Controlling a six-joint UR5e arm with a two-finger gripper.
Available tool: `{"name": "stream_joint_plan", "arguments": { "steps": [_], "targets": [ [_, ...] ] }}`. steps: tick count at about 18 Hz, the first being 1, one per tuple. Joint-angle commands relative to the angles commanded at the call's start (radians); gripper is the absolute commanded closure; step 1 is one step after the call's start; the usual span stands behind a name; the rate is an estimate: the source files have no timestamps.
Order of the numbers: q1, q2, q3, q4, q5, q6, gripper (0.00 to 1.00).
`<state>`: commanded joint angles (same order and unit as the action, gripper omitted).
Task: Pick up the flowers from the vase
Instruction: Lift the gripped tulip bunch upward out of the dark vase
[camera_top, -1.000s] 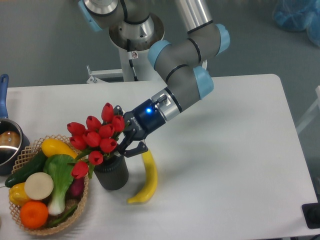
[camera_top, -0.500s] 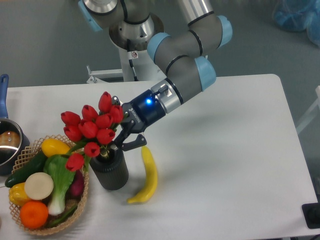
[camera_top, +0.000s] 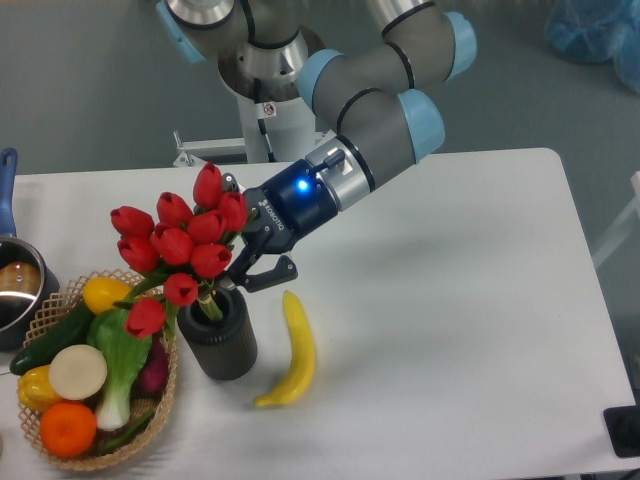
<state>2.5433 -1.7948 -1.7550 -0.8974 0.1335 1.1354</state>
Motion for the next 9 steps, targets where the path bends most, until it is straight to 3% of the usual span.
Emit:
{"name": "stream_joint_plan", "arguments": {
  "steps": [9],
  "targets": [
    [0.008,0.031,0.034,0.0,-0.049,-0.098,0.45]
  ]
}}
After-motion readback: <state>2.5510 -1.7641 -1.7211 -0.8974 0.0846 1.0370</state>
